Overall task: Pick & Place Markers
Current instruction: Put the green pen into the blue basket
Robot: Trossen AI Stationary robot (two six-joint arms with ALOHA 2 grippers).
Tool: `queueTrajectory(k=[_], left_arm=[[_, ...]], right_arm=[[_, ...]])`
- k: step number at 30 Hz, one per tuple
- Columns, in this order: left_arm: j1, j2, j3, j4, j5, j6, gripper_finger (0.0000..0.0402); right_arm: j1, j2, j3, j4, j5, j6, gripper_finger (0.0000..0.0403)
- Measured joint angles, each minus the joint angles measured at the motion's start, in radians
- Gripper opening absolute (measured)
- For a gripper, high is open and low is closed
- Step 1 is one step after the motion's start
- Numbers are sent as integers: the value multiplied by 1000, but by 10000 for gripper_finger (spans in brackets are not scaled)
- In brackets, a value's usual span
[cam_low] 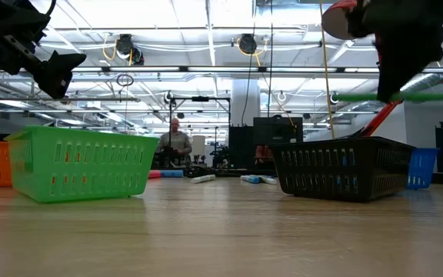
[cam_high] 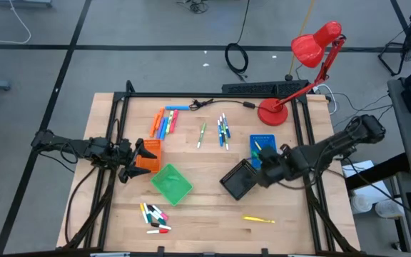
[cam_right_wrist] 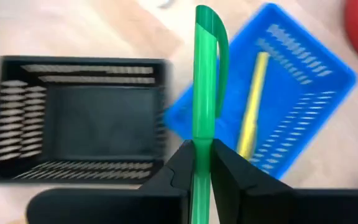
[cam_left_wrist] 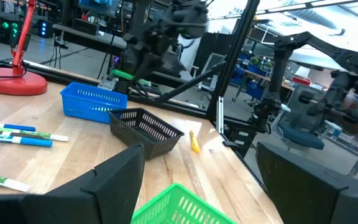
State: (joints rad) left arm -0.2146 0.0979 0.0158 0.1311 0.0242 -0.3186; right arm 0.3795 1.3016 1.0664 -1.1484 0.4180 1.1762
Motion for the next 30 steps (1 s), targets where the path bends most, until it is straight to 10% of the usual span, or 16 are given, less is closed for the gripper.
queueTrajectory(k=[13, 30], left_arm=[[0, 0, 0, 0, 0, 0, 310], [0, 0, 0, 0, 0, 0, 310]], right_arm=[[-258, -218, -354, 243, -99, -103, 27], [-335, -289, -387, 383, -131, -236, 28]])
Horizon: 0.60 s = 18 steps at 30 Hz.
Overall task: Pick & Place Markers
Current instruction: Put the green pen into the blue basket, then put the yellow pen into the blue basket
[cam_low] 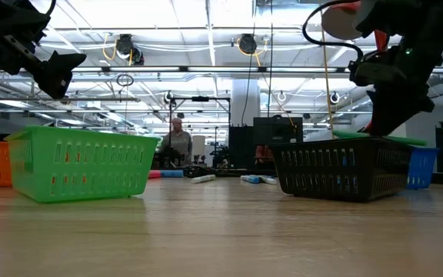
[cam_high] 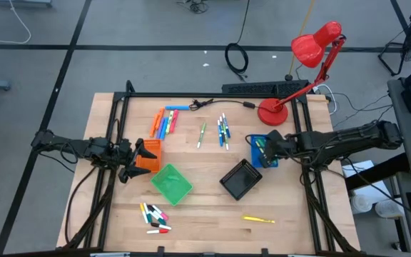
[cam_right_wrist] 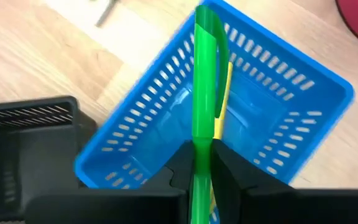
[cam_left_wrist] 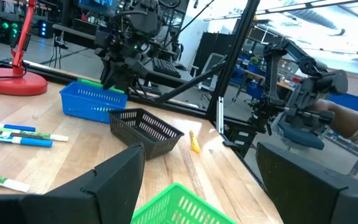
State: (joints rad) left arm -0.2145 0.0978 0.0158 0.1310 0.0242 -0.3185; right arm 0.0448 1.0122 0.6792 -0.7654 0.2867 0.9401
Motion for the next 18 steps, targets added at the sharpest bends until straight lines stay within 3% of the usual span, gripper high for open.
queueTrajectory(k=[18], left_arm=[[0, 0, 0, 0, 0, 0, 310]], right_arm=[[1, 0, -1, 40, 1, -15, 98]])
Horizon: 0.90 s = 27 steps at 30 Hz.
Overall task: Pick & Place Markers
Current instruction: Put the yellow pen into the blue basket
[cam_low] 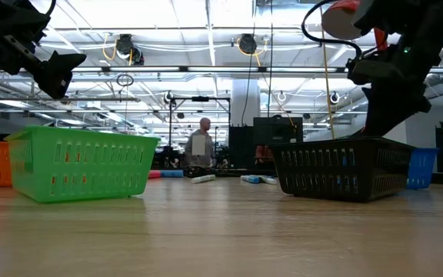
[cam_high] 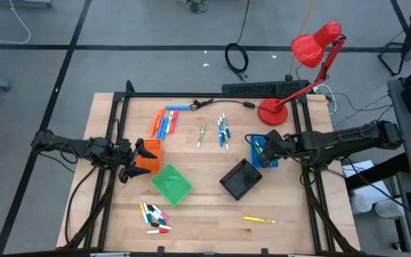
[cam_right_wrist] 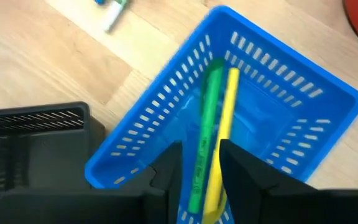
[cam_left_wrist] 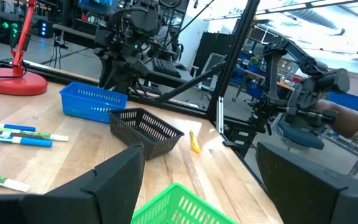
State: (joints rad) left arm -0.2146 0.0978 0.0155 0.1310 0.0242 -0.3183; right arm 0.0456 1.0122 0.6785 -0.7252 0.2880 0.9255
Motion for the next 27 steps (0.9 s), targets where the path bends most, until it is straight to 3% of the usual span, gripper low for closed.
queueTrajectory(k=[4, 8, 15, 20, 23, 27], left_arm=[[0, 0, 0, 0, 0, 0, 310], [0, 0, 0, 0, 0, 0, 310], [0, 0, 0, 0, 0, 0, 310], [0, 0, 0, 0, 0, 0, 310], [0, 0, 0, 0, 0, 0, 310], [0, 0, 0, 0, 0, 0, 310]], right_arm=[[38, -1, 0, 160, -5, -79, 105], [130, -3, 0, 457, -43, -210, 107], [411, 41, 0, 1043, -133, -486, 107], [634, 176, 0, 1326, -117, -617, 124], [742, 302, 11, 1448, -33, -655, 156], [822, 470, 129, 1383, 58, -651, 204]])
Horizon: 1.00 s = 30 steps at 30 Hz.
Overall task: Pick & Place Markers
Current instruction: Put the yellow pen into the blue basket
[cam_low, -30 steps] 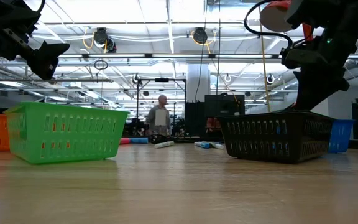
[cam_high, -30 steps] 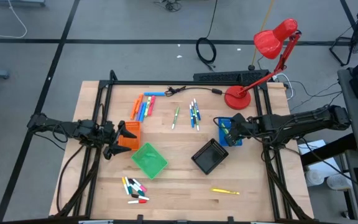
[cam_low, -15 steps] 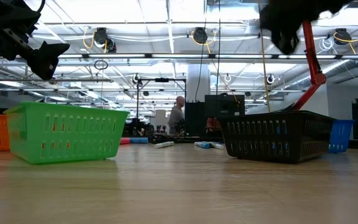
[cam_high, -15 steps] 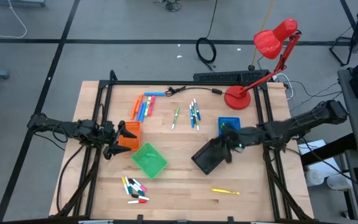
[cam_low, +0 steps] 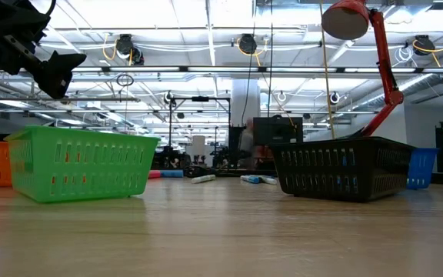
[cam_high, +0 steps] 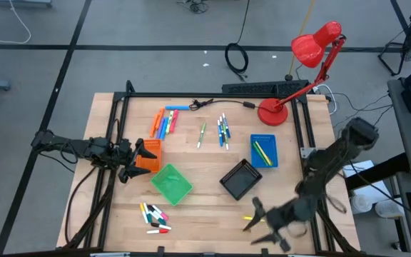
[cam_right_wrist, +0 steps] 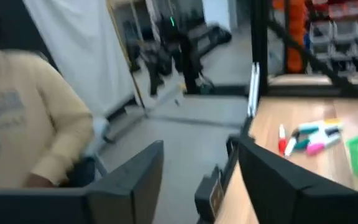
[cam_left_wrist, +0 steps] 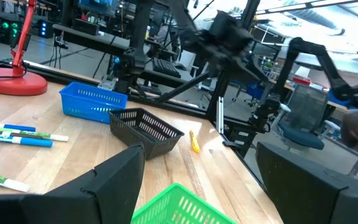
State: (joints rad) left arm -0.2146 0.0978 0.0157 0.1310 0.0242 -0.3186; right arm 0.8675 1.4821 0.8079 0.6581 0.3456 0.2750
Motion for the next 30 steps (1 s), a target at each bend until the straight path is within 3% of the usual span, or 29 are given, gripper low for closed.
queueTrajectory(k=[3, 8, 10, 14, 20, 30], left_arm=[[0, 0, 0, 0, 0, 0, 310], [0, 0, 0, 0, 0, 0, 310], [0, 0, 0, 0, 0, 0, 310], [0, 0, 0, 0, 0, 0, 310], [0, 0, 0, 0, 0, 0, 310], [0, 0, 0, 0, 0, 0, 310]], right_arm=[[29, 100, 160, -241, 19, 44, 224], [49, 210, 438, -871, 20, 299, 227], [48, 247, 487, -1087, 19, 423, 222], [50, 285, 488, -1329, 17, 592, 212], [51, 293, 400, -1354, 16, 696, 212], [51, 292, 217, -1141, -57, 756, 208]])
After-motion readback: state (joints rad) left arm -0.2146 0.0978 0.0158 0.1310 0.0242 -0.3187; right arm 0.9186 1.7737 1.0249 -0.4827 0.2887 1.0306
